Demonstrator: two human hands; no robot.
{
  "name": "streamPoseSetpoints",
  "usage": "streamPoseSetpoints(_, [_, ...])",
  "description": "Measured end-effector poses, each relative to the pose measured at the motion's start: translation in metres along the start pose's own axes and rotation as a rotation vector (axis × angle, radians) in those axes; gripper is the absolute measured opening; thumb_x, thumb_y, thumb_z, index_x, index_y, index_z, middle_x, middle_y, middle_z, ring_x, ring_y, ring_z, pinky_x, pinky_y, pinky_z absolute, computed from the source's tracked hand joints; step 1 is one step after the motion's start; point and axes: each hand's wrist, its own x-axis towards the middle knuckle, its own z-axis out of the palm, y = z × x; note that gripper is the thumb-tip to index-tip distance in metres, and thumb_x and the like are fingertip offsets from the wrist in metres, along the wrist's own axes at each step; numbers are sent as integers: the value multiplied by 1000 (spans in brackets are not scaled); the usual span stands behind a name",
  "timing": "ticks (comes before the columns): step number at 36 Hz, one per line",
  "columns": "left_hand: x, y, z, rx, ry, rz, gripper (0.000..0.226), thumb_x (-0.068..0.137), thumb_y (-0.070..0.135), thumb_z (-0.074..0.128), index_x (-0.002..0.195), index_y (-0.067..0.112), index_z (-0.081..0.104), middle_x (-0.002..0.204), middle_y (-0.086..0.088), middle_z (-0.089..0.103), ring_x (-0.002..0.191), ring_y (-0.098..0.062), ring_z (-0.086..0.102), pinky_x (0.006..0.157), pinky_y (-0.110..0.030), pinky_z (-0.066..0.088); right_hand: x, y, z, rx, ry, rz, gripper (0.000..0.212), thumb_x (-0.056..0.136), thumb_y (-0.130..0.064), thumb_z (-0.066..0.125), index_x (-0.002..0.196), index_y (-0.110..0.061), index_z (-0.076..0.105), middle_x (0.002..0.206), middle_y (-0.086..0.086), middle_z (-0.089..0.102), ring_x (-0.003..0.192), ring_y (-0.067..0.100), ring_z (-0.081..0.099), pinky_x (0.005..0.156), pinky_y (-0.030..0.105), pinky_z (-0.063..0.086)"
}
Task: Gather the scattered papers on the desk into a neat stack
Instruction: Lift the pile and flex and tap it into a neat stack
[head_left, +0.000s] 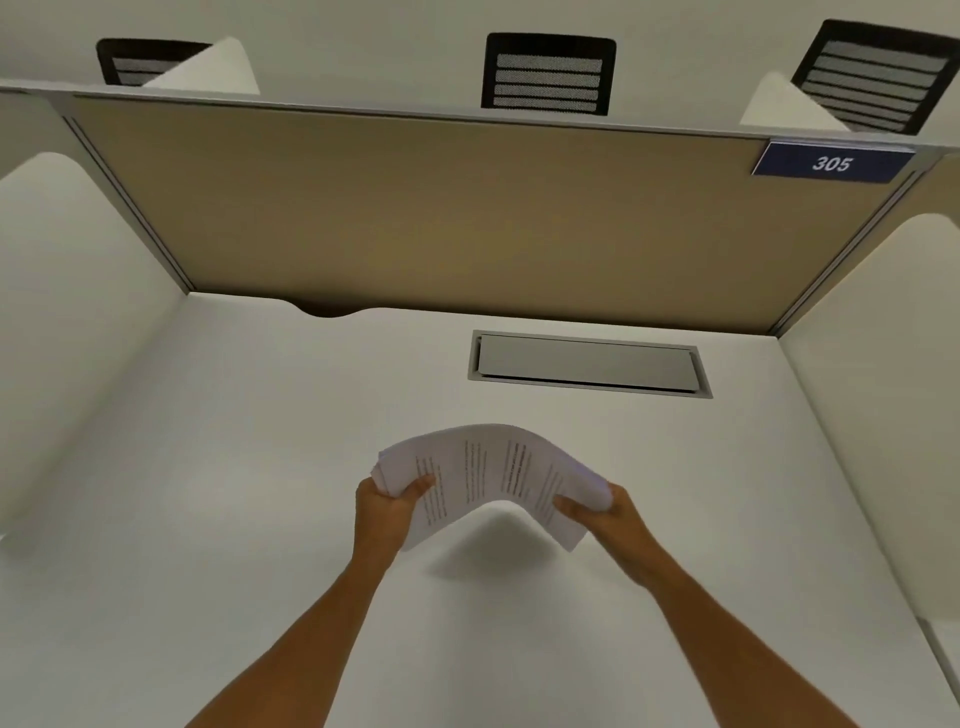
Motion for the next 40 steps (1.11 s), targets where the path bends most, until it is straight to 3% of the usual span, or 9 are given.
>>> streamPoseSetpoints(3, [-2,-9,1,0,7,0,25,76,20,82,85,36,65,84,10,72,72,-12,71,52,-21,59,-4,9,19,-43,112,14,18,86,-41,67,103,-43,74,101,-8,78,95,12,74,74,24,56])
streamPoseSetpoints(8, [-1,-22,-3,-17,56,15,22,76,18,81,96,13,71,81,3,72,73,-17,71,55,-19,59,-4,15,31,-54,204,-2,15,86,-55,57,94,-59,68,89,-22,75,82,-4,71,59,11,53])
streamPoseSetpoints(14, [-4,-36,-3,-45,28,10,24,75,15,82,96,20,70,83,7,74,73,-13,72,55,-16,58,-7,25,38,7,253,16,13,90,-43,65,97,-53,71,93,-14,76,87,4,72,69,23,60])
streamPoseSetpoints(20, [1,-50,-8,-10,-85,7,28,78,10,79,105,14,74,94,-2,77,88,-18,72,73,-24,59,-8,30,43,29,260,90,24,86,-24,76,96,-45,70,93,-22,75,88,-4,71,64,11,55])
streamPoseSetpoints(25, [1,-46,-7,-28,-36,7,24,79,15,79,98,29,74,86,11,77,82,-7,72,66,-17,57,-2,36,40,-2,307,122,11,91,-33,69,94,-43,67,87,-23,75,88,4,71,70,21,57])
streamPoseSetpoints(29, [2,-44,-9,-32,4,8,19,76,20,81,89,32,74,80,8,77,76,-8,73,62,-19,57,-1,39,37,-12,275,97,18,92,-31,68,103,-45,66,95,-22,74,92,-3,70,68,18,58])
streamPoseSetpoints(32, [1,-45,-10,-50,-11,-19,26,75,15,82,86,37,72,81,17,76,76,-1,72,58,-14,56,-1,40,37,-18,248,102,24,91,-27,69,104,-47,66,96,-19,74,94,-3,69,68,16,58])
streamPoseSetpoints(35, [0,-47,-10,-67,-34,-46,31,76,9,81,91,34,69,81,20,76,78,0,72,61,-14,58,-2,42,40,-26,242,113,29,92,-25,69,115,-40,62,108,-14,71,102,1,67,77,17,57])
streamPoseSetpoints(40, [0,-45,-8,-82,-23,-51,33,77,6,79,90,35,69,78,21,75,76,0,72,58,-13,57,2,45,40,-9,277,126,32,92,-26,68,122,-31,59,107,-10,70,105,10,66,73,17,55])
